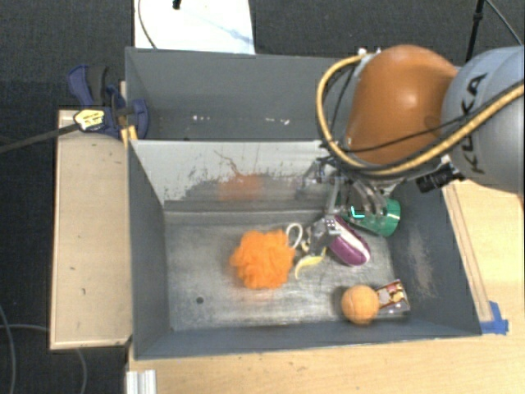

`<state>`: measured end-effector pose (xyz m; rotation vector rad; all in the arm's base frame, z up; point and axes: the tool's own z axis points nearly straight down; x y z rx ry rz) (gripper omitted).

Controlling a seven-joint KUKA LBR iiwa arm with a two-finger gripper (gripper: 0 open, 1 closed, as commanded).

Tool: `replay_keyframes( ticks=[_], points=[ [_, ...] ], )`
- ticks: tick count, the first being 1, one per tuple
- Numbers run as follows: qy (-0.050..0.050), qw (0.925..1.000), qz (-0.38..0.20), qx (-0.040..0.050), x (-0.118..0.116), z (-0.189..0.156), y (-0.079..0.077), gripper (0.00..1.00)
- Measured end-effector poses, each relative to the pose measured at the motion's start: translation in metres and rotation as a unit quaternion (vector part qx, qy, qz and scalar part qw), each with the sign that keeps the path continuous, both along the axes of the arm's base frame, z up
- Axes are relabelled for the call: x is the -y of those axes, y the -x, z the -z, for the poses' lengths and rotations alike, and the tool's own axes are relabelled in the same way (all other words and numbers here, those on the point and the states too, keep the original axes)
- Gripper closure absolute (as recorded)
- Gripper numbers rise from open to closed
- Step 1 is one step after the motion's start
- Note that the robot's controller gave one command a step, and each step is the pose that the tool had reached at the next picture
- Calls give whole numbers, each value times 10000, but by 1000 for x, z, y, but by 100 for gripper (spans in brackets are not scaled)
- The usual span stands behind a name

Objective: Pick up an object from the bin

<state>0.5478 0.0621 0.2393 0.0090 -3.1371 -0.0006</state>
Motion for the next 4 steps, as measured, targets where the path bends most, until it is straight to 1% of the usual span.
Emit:
replay_keyframes(
  ticks=[1,2,3,4],
  points=[
    [-3,10000,9,39,0,-4,-1,0],
    [0,9995,-311,75,-5,12,-13,0],
    [-5,9971,-766,48,13,66,-26,0],
    [-3,9906,-1369,42,50,111,-10,0]
  ],
)
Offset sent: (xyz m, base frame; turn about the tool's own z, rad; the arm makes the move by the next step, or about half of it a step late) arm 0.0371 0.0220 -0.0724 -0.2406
